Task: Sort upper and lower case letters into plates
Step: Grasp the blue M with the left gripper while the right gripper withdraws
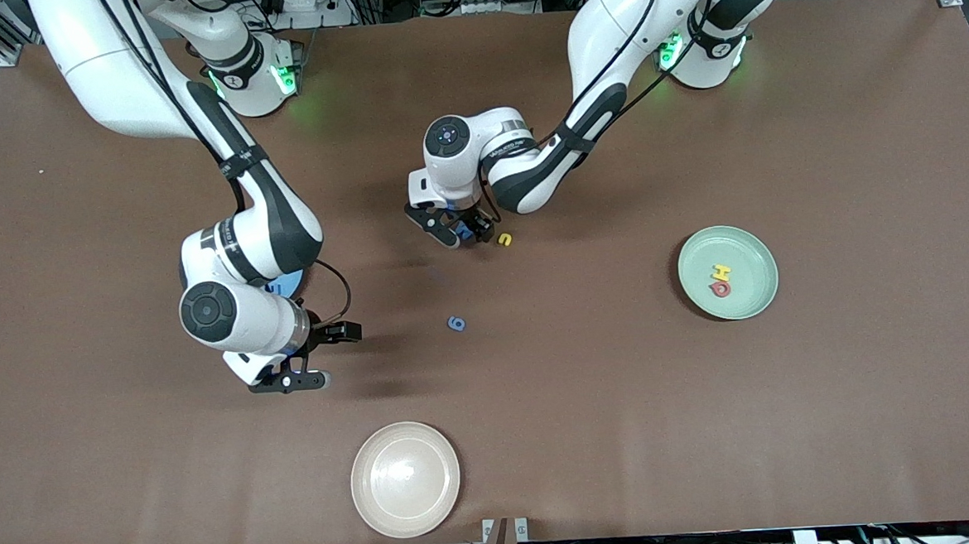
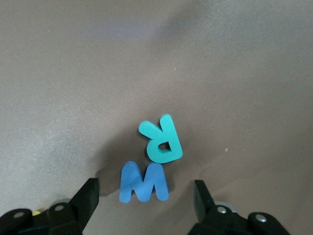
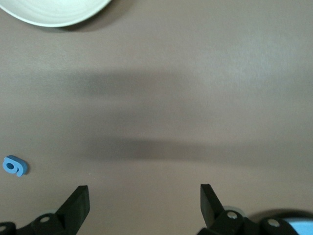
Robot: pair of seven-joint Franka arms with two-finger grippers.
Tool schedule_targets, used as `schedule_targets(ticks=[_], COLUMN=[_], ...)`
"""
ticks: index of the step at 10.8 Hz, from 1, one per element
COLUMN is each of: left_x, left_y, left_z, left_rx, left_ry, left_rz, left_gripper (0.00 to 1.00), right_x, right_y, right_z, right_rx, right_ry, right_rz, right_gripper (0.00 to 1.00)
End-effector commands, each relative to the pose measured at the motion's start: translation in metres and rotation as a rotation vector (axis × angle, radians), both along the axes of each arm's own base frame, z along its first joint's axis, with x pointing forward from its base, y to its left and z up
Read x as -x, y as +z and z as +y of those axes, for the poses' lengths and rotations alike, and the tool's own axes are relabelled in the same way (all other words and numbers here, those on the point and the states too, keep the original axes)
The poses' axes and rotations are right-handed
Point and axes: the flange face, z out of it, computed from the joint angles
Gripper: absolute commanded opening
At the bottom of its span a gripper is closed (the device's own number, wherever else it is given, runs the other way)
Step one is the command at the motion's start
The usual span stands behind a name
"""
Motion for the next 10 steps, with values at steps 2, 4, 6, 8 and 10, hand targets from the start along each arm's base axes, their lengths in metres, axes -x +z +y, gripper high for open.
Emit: schedule_targets(ticks=[2,4,6,8,10], left_x=[-0.007,-0.007,-0.017,-0.020,-0.024], left_y=[-0.002,0.000,0.011,0.030,0.080], left_z=[-0.002,-0.002,0.001,0.003,0.008], left_rx=[0.008,0.011,0.023,0.026,0.015], left_ry=[-0.017,0.000,0.033,0.048,0.116], left_rz=[-0.022,-0.022,-0.028,-0.035,0.001], left_gripper=[0.80,0.52,0.05,0.00,0.00], right_x=[-0.012,-0.012,-0.009,-0.009,-0.009], right_y=[0.000,0.001,-0.002,-0.001,0.001], right_z=[0.001,0.001,0.009,0.016,0.026], right_rx=[0.005,0.024,0.030,0.039,0.028], right_ry=[0.137,0.241,0.272,0.304,0.330], right_rz=[-0.073,-0.090,-0.092,-0.121,-0.160], right_gripper=[1.00,1.00,1.00,1.00,1.00])
